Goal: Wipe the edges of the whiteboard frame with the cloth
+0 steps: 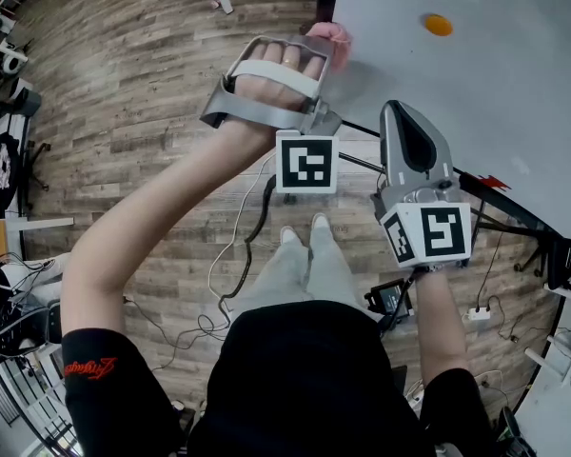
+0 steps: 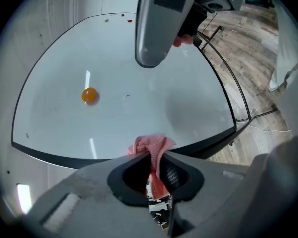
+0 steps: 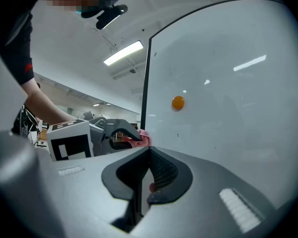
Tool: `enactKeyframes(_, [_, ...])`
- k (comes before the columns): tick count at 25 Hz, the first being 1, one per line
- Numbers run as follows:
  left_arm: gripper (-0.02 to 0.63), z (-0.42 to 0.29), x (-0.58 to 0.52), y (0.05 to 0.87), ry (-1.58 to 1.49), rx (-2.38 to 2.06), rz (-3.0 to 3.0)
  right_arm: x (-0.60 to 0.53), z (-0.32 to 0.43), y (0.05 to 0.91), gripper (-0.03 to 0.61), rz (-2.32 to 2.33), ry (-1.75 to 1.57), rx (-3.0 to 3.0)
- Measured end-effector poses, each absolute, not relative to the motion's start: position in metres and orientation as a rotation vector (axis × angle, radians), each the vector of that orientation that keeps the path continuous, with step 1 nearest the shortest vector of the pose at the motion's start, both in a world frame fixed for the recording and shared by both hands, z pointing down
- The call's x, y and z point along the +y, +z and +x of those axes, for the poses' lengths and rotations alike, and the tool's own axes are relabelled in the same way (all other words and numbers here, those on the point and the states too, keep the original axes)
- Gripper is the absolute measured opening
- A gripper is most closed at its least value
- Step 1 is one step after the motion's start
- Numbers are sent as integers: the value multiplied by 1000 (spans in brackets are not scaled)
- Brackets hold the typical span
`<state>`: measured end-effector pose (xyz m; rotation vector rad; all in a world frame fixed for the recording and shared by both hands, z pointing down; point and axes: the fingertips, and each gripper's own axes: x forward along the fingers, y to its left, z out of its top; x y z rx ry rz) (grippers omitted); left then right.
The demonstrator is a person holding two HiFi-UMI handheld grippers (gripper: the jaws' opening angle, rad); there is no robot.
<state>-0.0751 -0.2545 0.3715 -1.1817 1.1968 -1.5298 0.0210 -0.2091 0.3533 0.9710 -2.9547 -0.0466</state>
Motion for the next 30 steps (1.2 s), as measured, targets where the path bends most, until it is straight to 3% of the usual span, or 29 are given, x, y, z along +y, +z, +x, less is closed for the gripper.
enactKeyframes(30, [40, -70, -256, 420, -1509, 1192, -1236, -213, 17, 398, 2, 922, 34, -2901])
